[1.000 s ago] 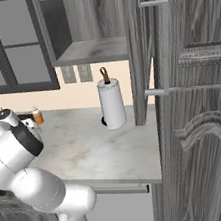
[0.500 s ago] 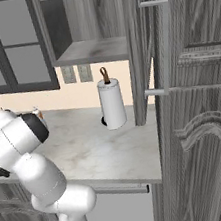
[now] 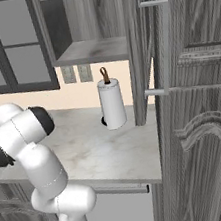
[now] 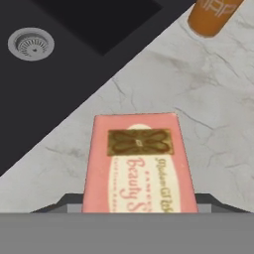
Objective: Locate and retrieve the bar soap and soap dispenser from the cabinet. Place them next to the sink.
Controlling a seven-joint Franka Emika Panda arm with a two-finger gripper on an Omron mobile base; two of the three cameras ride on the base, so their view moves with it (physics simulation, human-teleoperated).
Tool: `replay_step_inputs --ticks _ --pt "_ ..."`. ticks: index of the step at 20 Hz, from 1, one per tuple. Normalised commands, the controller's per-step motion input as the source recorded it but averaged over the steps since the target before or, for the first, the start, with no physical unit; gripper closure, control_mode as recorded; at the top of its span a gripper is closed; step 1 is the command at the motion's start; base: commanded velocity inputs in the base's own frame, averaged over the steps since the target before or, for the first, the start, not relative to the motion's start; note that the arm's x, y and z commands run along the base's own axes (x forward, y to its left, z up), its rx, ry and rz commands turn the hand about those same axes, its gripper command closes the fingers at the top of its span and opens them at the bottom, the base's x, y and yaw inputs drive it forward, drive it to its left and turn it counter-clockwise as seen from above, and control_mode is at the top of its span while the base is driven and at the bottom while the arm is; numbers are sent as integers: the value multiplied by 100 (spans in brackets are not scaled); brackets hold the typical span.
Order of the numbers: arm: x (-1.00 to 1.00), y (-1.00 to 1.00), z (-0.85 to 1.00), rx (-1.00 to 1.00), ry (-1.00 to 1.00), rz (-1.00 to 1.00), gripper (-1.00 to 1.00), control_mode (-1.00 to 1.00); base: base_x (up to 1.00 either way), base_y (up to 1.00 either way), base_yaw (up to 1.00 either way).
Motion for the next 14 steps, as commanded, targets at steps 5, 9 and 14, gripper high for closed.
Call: replay_step_inputs --ticks 5,9,14 --pt "7 0 -16 0 0 0 100 -100 0 0 0" --pt "7 0 -15 0 0 0 100 -100 0 0 0" --pt "6 0 -16 0 0 0 100 -100 0 0 0"
